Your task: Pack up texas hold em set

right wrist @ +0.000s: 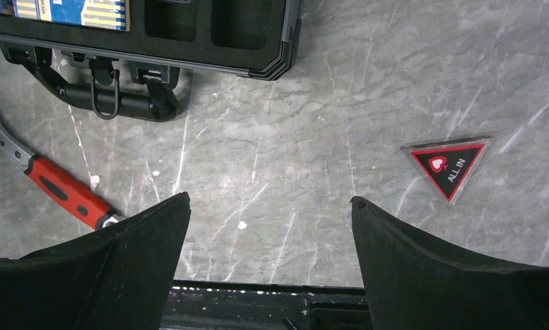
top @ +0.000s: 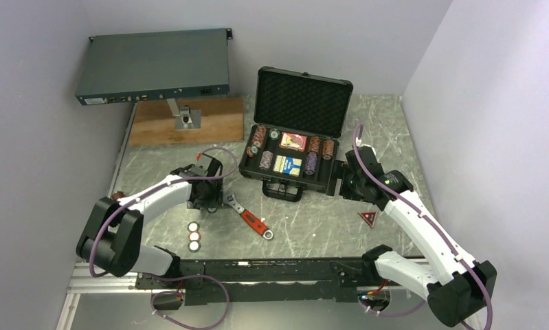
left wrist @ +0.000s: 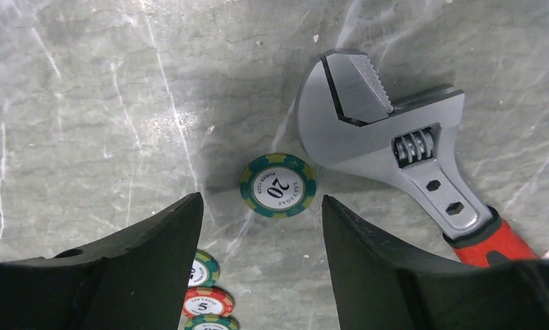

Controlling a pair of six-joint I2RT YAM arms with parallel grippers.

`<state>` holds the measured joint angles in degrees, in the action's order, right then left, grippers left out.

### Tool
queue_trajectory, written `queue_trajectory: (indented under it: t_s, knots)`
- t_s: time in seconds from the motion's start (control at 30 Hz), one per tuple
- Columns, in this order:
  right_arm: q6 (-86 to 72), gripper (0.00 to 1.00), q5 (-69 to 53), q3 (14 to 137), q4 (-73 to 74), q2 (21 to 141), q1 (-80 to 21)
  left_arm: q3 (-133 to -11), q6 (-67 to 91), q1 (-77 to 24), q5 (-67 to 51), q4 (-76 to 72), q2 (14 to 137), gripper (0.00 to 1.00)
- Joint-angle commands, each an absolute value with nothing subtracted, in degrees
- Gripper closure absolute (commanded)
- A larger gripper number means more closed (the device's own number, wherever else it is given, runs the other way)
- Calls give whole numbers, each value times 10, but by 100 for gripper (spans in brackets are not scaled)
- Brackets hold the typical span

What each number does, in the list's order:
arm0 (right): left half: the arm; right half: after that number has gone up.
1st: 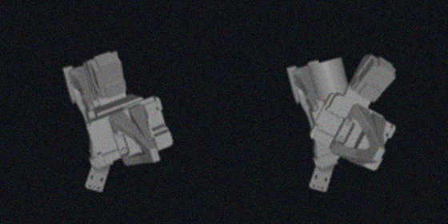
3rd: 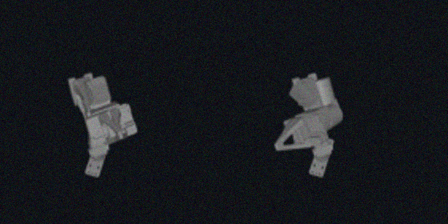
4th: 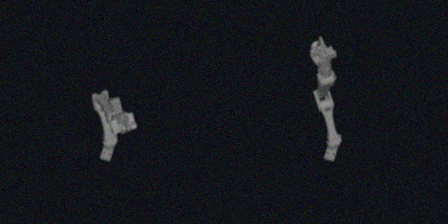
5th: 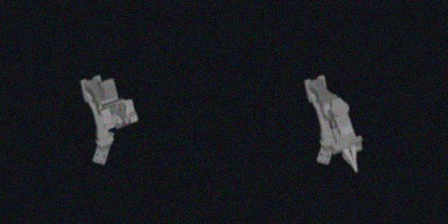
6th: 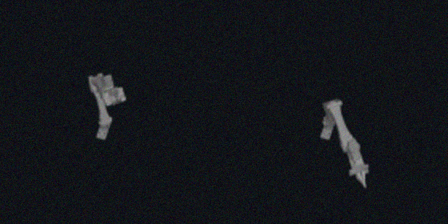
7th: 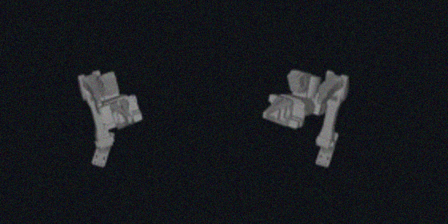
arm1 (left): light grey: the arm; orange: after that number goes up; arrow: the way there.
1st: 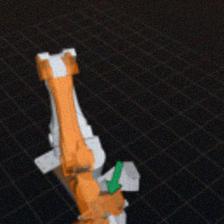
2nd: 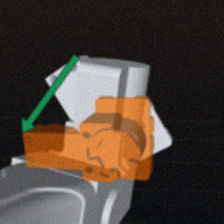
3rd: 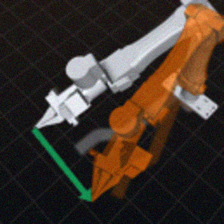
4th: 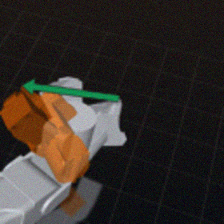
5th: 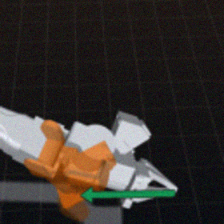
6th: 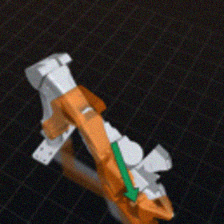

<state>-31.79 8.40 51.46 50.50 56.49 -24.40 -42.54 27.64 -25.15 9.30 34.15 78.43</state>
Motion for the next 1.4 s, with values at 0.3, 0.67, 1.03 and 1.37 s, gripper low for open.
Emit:
queue_trajectory:
  t_s: [0.3, 0.67, 1.03, 1.37]
  knots:
    - [-319, 11, 83, 523, 517, 551, -243, -455, 279, -273, 140, 322, 867, 42]
    - [-320, 11, 82, 521, 513, 550, -243, -416, 329, -292, 142, 341, 842, 39]
    - [-313, 11, 79, 529, 515, 558, -243, -398, 341, -292, 116, 327, 828, 42]
    - [-324, 9, 83, 536, 524, 559, -243, -376, 363, -292, 101, 323, 814, 44]
